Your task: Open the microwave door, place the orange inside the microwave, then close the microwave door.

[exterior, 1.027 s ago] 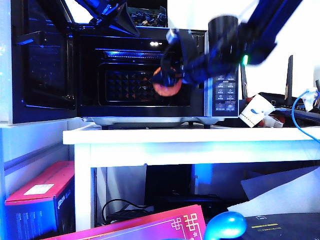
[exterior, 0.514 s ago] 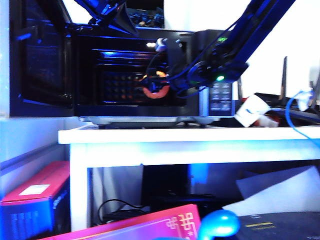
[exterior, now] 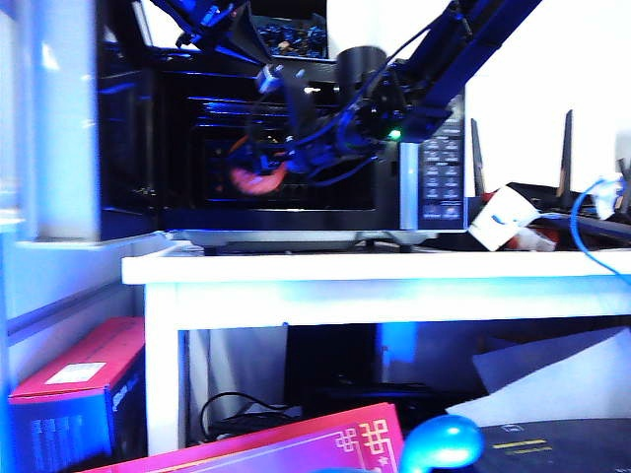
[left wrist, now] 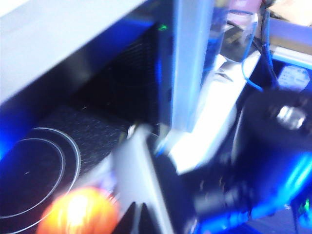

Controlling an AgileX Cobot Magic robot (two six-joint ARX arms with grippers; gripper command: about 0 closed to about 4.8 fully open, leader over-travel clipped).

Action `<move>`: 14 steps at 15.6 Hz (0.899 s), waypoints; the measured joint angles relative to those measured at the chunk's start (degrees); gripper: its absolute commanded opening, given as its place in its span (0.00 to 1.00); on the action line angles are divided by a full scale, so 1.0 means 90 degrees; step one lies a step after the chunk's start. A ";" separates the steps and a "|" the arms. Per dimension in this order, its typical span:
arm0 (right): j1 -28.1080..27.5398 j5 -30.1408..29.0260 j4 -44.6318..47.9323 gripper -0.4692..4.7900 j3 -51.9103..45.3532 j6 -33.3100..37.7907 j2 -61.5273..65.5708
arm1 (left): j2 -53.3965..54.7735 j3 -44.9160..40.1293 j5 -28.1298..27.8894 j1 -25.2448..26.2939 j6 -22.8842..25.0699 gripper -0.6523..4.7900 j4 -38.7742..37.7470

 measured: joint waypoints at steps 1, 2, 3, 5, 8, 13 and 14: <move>-0.0036 0.0180 0.0066 0.59 0.0000 -0.0066 0.0000 | 0.0002 0.0000 -0.0012 0.0000 0.0000 0.11 -0.0022; -0.0039 0.0248 0.0066 0.59 0.0000 -0.0175 0.0002 | 0.0002 0.0000 -0.0012 -0.0002 0.0000 0.11 -0.0019; -0.0032 0.0245 0.0066 0.59 0.0000 -0.0476 0.0005 | 0.0002 0.0000 -0.0010 -0.0005 0.0000 0.11 -0.0022; -0.0044 0.0243 0.0066 0.59 0.0005 -0.0787 0.0034 | 0.0002 0.0000 -0.0012 -0.0002 0.0000 0.11 -0.0019; -0.0168 0.0248 -0.0389 0.59 0.0002 -0.0828 0.0070 | 0.0002 0.0000 -0.0163 -0.0005 0.0000 0.11 -0.0022; -0.0410 0.0274 0.0010 0.59 0.0005 -0.0862 0.0090 | 0.0002 -0.0005 -0.0330 -0.0002 0.0000 0.11 -0.0022; -0.0403 0.0262 0.0236 0.59 0.0007 -0.0879 0.0126 | -0.0012 -0.0007 -0.0328 -0.0005 0.0000 0.11 -0.0024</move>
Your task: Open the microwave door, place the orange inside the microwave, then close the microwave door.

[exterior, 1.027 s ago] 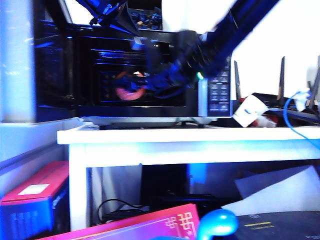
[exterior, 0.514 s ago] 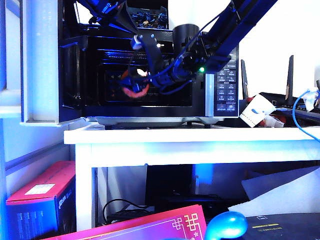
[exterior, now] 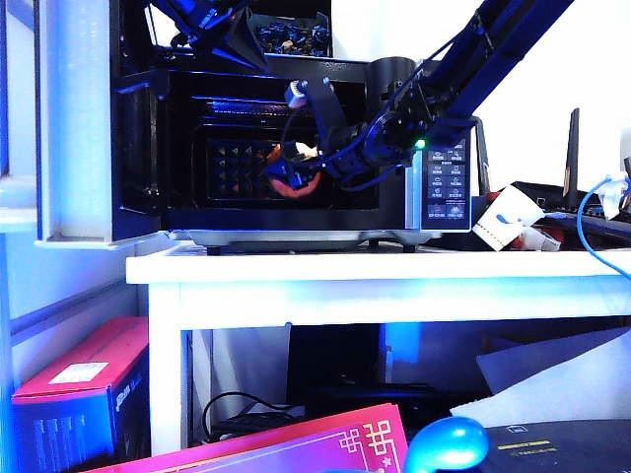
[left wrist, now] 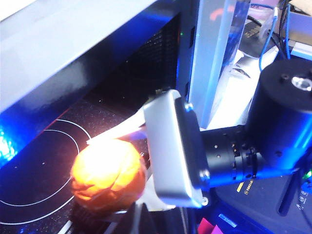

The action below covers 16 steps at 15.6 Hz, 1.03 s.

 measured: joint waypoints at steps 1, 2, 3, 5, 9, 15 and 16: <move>0.0010 -0.0002 0.0148 0.59 0.0019 -0.0002 0.0066 | -0.0027 -0.0002 -0.0002 0.0000 0.0000 0.11 -0.0002; 0.0010 -0.0002 0.0219 0.59 0.0024 -0.0002 0.0143 | -0.0087 -0.0002 0.0000 0.0002 0.0000 0.11 -0.0002; 0.0010 0.0000 0.0236 0.59 0.0022 -0.0002 0.0240 | -0.0129 -0.0002 0.0000 0.0005 0.0000 0.11 0.0007; 0.0007 0.0002 0.0396 0.59 0.0041 -0.0002 0.0306 | -0.0141 -0.0002 0.0000 0.0002 0.0000 0.11 -0.0005; 0.0007 0.0007 -0.0126 0.59 0.1404 -0.0017 0.0903 | -0.0141 -0.0002 -0.0002 0.0002 0.0000 0.11 -0.0138; -0.0024 0.0250 -0.0529 0.60 0.2679 -0.0022 0.1744 | -0.0141 0.0000 0.0002 0.0002 -0.0002 0.11 -0.0153; -0.0027 0.0466 -0.0522 0.80 0.2703 -0.0022 0.1802 | -0.0141 0.0002 0.0024 0.0002 -0.0024 0.11 -0.0153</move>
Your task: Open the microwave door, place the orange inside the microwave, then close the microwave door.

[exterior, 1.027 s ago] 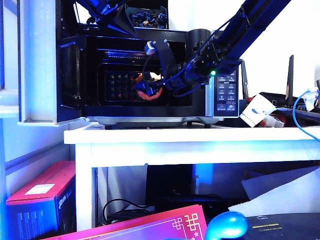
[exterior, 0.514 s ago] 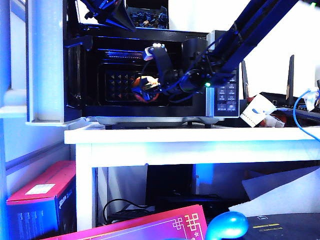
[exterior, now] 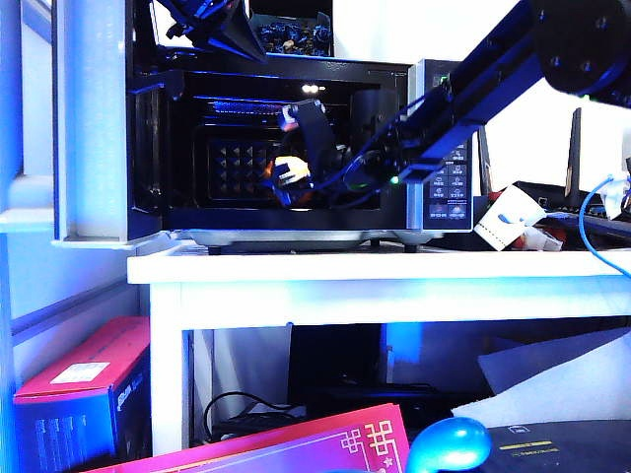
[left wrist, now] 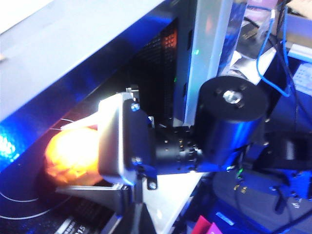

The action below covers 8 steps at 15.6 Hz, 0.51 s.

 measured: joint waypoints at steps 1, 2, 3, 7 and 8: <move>-0.0002 0.0136 0.0005 0.82 0.0000 0.0000 0.0039 | 0.0000 0.0000 0.0005 0.0000 -0.0034 0.11 -0.0012; -0.0002 0.0160 0.0010 0.99 0.0000 0.0000 0.0039 | 0.0000 0.0000 0.0005 0.0000 -0.0039 0.11 -0.0015; -0.0002 0.0209 0.0019 1.00 0.0002 -0.0005 0.0036 | 0.0000 0.0000 0.0005 0.0000 -0.0056 0.11 -0.0017; 0.0005 0.0347 -0.0270 1.00 0.0005 0.0002 -0.0010 | 0.0000 0.0000 0.0005 0.0000 -0.0080 0.11 -0.0019; 0.0012 0.0352 -0.0481 1.00 0.0005 -0.0010 -0.0078 | 0.0000 0.0005 0.0007 0.0000 -0.0080 0.11 -0.0034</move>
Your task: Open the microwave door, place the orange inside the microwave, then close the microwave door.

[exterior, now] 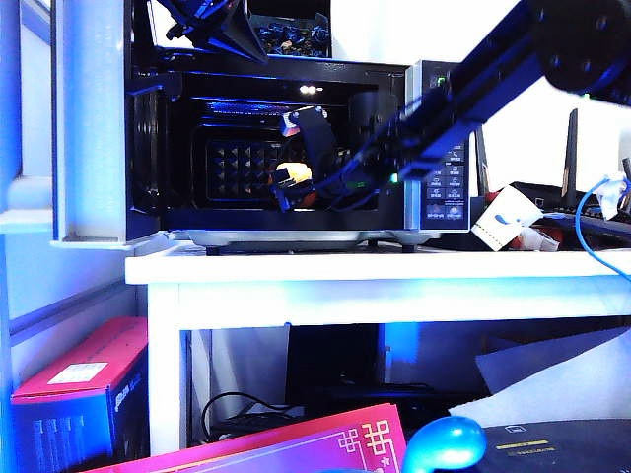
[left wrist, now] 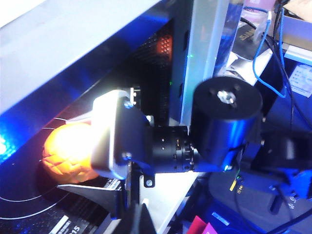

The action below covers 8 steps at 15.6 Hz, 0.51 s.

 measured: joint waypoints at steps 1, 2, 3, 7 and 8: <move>0.0007 0.0024 -0.0238 1.00 0.0000 -0.0010 -0.0134 | 0.0000 0.0005 0.0000 0.0000 0.0000 0.11 -0.0005; 0.0017 0.0087 -0.0359 1.00 0.0000 -0.0036 -0.0267 | 0.0000 0.0010 0.0000 0.0000 -0.0002 0.11 -0.0005; 0.0029 0.0216 -0.0622 1.00 0.0000 -0.0112 -0.0430 | 0.0000 0.0017 0.0000 0.0000 -0.0002 0.11 -0.0007; 0.0027 0.0335 -0.1897 1.00 0.0002 -0.0185 -0.0784 | -0.0002 0.0032 0.0000 0.0000 -0.0002 0.11 0.0000; 0.0027 0.0350 -0.2290 1.00 0.0012 -0.0199 -0.0884 | -0.0002 0.0032 -0.0002 0.0000 -0.0002 0.11 -0.0002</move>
